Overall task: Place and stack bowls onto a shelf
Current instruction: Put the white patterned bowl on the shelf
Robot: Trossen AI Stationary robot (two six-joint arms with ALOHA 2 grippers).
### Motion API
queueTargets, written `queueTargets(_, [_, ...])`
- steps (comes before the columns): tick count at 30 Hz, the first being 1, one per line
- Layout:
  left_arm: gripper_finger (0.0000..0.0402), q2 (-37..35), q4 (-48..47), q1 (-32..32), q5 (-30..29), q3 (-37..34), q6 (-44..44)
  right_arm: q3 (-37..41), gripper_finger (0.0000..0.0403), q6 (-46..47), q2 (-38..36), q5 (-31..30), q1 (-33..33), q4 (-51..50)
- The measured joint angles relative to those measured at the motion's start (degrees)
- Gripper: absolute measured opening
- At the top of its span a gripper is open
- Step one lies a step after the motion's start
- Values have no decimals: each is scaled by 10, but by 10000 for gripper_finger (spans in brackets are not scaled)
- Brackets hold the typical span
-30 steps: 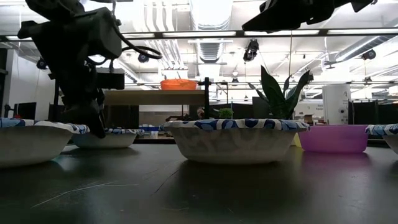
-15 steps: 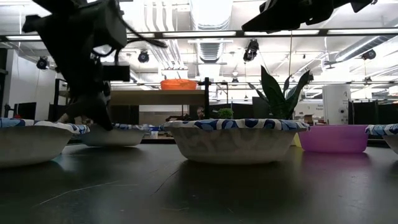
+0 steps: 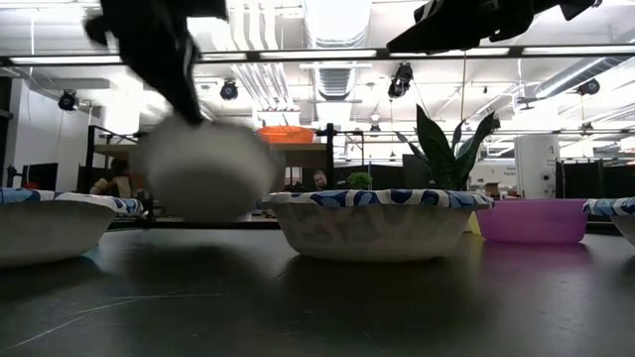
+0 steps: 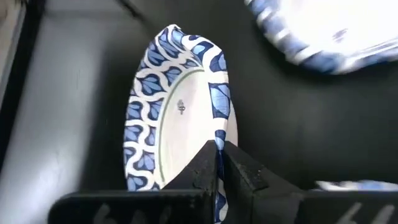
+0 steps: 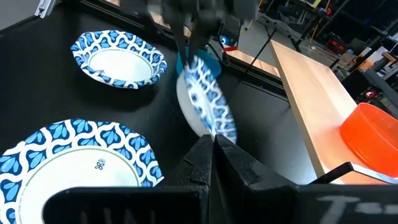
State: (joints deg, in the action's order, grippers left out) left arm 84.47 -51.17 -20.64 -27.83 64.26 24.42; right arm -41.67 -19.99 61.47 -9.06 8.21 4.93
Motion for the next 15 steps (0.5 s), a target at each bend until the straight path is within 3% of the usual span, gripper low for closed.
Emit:
queueTargets(5, [0, 0, -88, -32, -21, 127, -11, 0, 9, 0, 0, 0, 0, 0])
queueTargets(11, [0, -1, -252, -42, -152, 277, -27, 0, 9, 0, 0, 0, 0, 0])
queueTargets(15, [0, -5, -373, -14, -256, 314, 10, 0, 9, 0, 0, 0, 0, 0])
